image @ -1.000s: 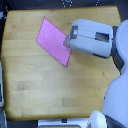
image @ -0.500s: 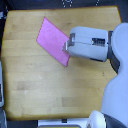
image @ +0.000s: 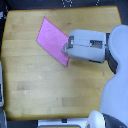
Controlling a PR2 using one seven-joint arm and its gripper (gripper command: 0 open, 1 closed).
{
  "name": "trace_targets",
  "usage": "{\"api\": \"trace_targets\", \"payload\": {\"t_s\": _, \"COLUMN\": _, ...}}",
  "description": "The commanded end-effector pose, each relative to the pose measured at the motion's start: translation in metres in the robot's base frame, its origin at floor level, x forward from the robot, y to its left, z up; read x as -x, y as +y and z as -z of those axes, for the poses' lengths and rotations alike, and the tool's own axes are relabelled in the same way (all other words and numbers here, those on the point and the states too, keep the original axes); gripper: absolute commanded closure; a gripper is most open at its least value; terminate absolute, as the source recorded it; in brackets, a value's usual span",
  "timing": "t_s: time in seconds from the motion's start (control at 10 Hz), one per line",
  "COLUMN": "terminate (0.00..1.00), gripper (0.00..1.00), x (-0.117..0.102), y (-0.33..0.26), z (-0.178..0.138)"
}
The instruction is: Folding a cloth
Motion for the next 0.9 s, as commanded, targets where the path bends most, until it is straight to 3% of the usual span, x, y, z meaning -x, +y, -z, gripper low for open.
{"api": "trace_targets", "payload": {"t_s": 0.0, "terminate": 0.00, "gripper": 1.00, "x": -0.0012, "y": 0.0055, "z": 0.0107}}
{"api": "trace_targets", "payload": {"t_s": 0.8, "terminate": 0.00, "gripper": 1.00, "x": 0.0005, "y": 0.0005, "z": 0.0053}}
